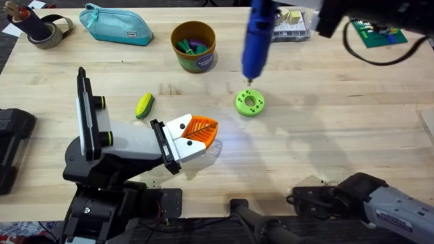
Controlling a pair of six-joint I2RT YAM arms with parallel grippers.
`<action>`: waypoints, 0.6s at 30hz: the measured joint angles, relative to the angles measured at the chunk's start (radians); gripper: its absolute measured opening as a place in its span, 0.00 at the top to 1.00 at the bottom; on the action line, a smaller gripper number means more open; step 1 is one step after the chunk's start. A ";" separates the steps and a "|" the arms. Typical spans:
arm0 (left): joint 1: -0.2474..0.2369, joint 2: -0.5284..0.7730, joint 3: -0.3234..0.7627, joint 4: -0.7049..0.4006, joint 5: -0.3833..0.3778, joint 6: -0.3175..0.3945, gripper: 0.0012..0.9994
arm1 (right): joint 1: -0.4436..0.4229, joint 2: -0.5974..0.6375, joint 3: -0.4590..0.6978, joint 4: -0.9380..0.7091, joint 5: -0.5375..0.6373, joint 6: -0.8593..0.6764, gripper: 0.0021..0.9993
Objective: Pick up the gripper from the table and insert it into the empty holder that is missing its gripper. Then pick up a screw, insert it into the mounting hole, and use the screwdriver to tighten it. Finally, clean up the table by picking up the vegetable and placing it into the bucket.
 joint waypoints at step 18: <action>0.000 0.000 0.000 -0.001 0.003 0.000 0.98 | 0.075 0.051 -0.015 0.427 -0.309 0.061 0.96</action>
